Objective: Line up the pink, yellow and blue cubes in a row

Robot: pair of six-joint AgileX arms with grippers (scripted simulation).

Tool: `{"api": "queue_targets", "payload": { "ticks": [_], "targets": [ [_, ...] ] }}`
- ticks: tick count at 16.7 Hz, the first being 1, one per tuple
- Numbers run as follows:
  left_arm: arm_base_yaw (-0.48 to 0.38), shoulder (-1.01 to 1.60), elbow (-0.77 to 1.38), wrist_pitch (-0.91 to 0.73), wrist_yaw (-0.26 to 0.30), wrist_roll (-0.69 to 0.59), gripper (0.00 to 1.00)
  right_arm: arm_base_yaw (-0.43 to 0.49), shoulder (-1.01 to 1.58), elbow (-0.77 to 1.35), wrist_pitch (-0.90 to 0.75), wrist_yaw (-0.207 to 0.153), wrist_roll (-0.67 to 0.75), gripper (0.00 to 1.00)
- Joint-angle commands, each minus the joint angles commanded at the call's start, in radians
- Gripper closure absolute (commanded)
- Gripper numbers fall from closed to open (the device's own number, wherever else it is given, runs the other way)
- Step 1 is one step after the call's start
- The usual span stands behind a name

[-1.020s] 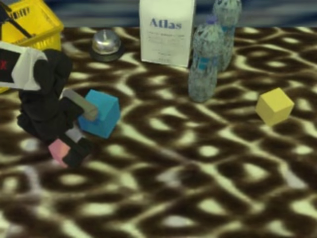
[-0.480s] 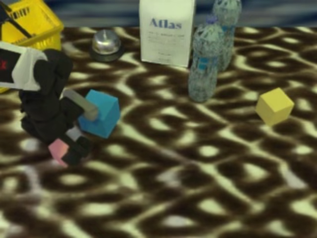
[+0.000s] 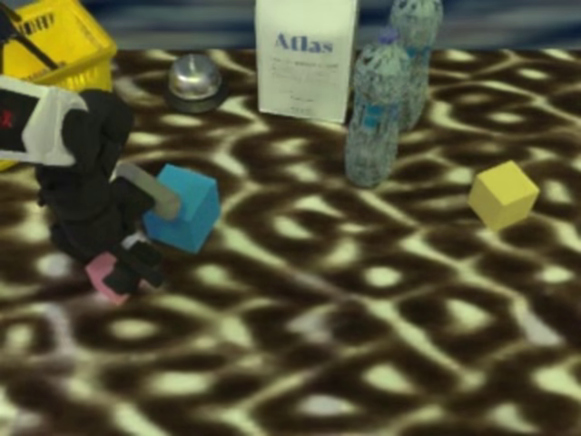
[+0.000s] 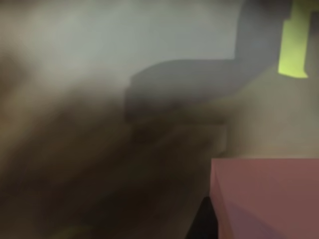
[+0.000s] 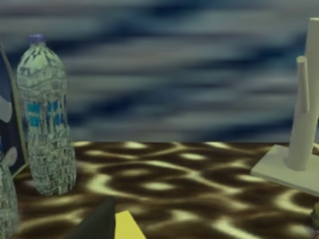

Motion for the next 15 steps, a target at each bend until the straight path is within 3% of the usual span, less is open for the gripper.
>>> {"api": "queue_targets", "payload": {
  "ticks": [7,15],
  "targets": [
    [0.0,-0.047,0.023,-0.041,0.014,-0.006,1.0,0.0,0.0,0.0,0.0,0.0,0.0,0.0],
    [0.019,-0.166,0.135,-0.274,0.013,-0.011,1.0,0.0,0.0,0.0,0.0,0.0,0.0,0.0]
  ]
}}
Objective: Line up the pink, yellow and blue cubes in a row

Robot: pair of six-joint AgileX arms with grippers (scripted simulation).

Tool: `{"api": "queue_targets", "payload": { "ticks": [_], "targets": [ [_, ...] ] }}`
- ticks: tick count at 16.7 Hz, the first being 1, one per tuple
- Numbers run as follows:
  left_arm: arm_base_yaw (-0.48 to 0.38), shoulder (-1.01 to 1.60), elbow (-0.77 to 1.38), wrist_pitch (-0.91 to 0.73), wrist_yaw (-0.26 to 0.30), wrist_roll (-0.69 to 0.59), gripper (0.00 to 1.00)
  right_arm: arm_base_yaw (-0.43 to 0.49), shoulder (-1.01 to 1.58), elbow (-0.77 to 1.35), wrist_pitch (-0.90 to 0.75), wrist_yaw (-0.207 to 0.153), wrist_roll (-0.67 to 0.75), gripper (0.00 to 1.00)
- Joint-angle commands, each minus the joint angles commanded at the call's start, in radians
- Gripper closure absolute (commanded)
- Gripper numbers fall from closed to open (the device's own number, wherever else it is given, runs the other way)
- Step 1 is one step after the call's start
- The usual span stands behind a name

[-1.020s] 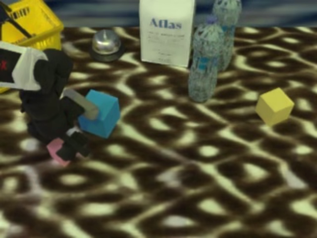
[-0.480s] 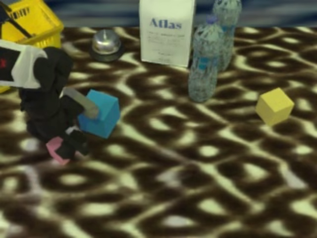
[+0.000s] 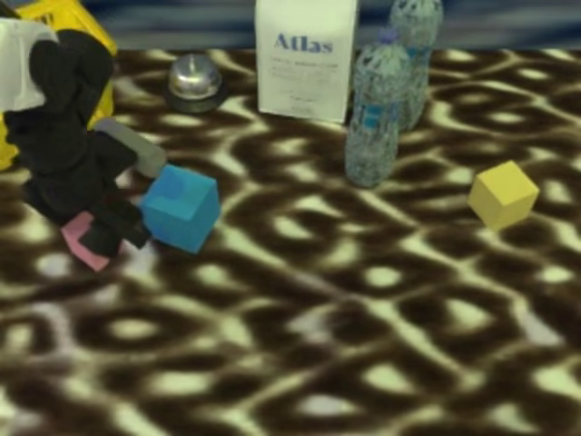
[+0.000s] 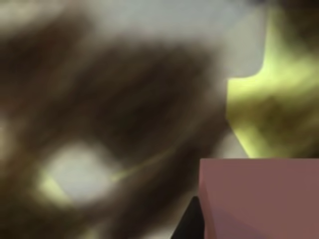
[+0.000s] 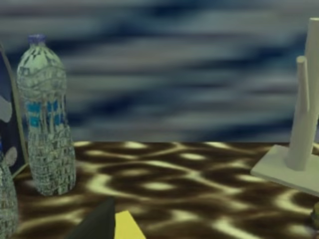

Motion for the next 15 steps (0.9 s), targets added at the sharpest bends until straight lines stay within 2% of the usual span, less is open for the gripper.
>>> {"api": "queue_targets", "payload": {
  "ticks": [5,8,11,15],
  "targets": [
    [-0.015,0.01,0.007,-0.002,-0.001,-0.01,1.0,0.0,0.0,0.0,0.0,0.0,0.0,0.0],
    [-0.081,0.048,0.064,-0.028,-0.004,-0.104,1.0,0.0,0.0,0.0,0.0,0.0,0.0,0.0],
    [-0.191,0.107,0.155,-0.073,-0.01,-0.287,1.0,0.0,0.0,0.0,0.0,0.0,0.0,0.0],
    [-0.38,0.195,0.289,-0.146,-0.017,-0.651,1.0,0.0,0.0,0.0,0.0,0.0,0.0,0.0]
  ]
}}
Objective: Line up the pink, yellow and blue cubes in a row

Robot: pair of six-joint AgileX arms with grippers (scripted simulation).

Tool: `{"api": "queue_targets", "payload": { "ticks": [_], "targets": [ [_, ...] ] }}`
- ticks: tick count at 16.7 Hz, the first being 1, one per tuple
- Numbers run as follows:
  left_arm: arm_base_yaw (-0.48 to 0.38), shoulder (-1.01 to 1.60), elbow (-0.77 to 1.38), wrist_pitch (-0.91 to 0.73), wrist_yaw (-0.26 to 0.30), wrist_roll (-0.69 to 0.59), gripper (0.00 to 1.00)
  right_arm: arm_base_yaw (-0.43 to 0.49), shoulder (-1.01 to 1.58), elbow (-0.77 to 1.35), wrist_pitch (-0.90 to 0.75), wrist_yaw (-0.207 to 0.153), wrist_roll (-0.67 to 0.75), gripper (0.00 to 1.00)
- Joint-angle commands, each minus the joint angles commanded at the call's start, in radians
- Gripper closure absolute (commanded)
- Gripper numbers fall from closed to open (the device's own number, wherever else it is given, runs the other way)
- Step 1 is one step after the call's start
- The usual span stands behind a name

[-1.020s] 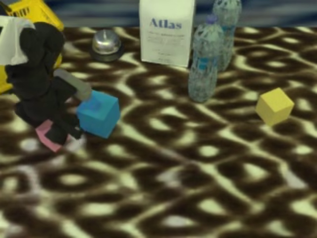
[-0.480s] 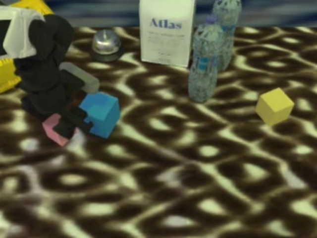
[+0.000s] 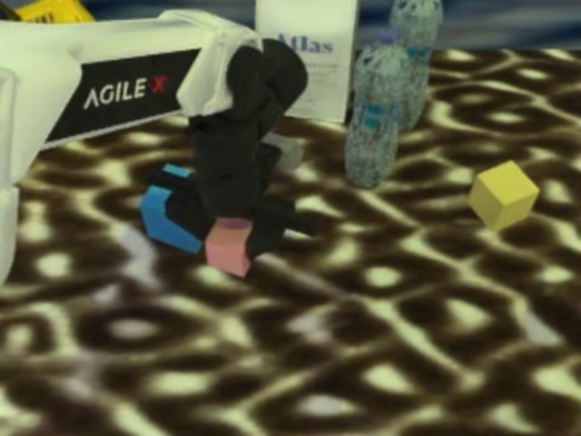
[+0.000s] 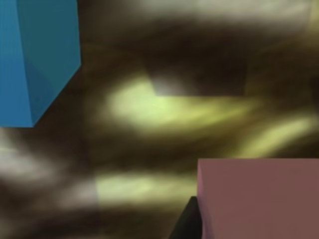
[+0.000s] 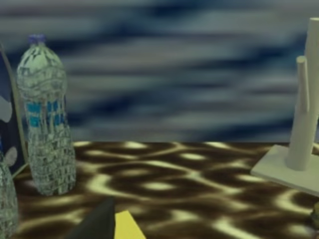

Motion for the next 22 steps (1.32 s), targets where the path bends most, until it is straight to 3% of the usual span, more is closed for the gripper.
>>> {"api": "queue_targets", "payload": {
  "ticks": [5,10,18,22],
  "targets": [
    [-0.25,0.096,0.166,-0.088,-0.008,-0.504,1.0,0.0,0.0,0.0,0.0,0.0,0.0,0.0],
    [-0.423,0.129,0.277,-0.127,-0.021,-0.799,1.0,0.0,0.0,0.0,0.0,0.0,0.0,0.0],
    [-0.453,0.127,0.29,-0.126,-0.024,-0.846,1.0,0.0,0.0,0.0,0.0,0.0,0.0,0.0],
    [-0.451,0.157,0.214,-0.016,-0.024,-0.845,1.0,0.0,0.0,0.0,0.0,0.0,0.0,0.0]
  ]
}}
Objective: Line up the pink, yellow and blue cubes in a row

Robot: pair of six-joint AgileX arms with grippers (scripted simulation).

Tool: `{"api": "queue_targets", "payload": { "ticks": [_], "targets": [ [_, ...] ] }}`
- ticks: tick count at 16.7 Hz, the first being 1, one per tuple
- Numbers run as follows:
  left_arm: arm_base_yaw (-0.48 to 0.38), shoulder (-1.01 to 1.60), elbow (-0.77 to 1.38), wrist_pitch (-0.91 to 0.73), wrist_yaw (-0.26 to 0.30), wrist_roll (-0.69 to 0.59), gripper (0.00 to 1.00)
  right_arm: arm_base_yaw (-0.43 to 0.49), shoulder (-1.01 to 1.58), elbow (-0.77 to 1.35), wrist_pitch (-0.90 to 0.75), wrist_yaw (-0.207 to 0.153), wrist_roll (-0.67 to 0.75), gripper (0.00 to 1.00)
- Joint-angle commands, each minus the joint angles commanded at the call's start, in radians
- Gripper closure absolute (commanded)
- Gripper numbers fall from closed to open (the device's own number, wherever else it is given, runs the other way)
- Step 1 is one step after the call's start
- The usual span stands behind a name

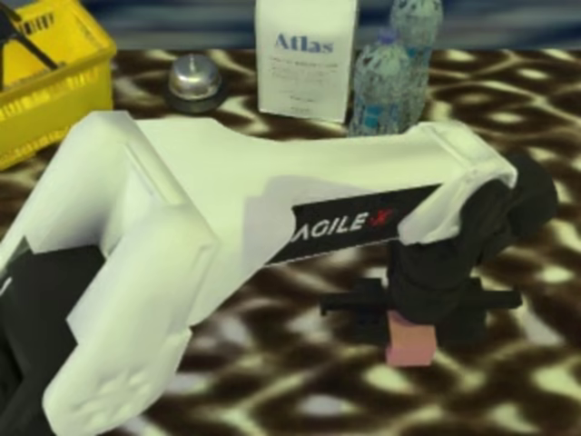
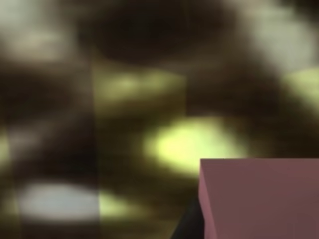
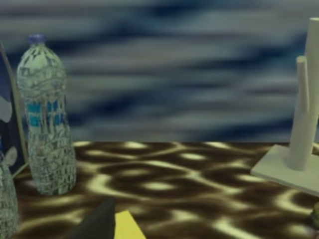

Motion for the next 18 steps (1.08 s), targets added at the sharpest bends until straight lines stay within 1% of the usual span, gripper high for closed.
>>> {"api": "queue_targets", "payload": {
  "ticks": [3,8,18],
  "targets": [
    [0.0,0.032,-0.069,0.102,0.0,0.0,1.0,0.0,0.0,0.0,0.0,0.0,0.0,0.0],
    [-0.001,0.04,-0.084,0.12,0.0,0.0,1.0,0.0,0.0,0.0,0.0,0.0,0.0,0.0],
    [-0.001,0.04,-0.084,0.12,0.0,0.0,0.25,0.0,0.0,0.0,0.0,0.0,0.0,0.0]
  ]
}}
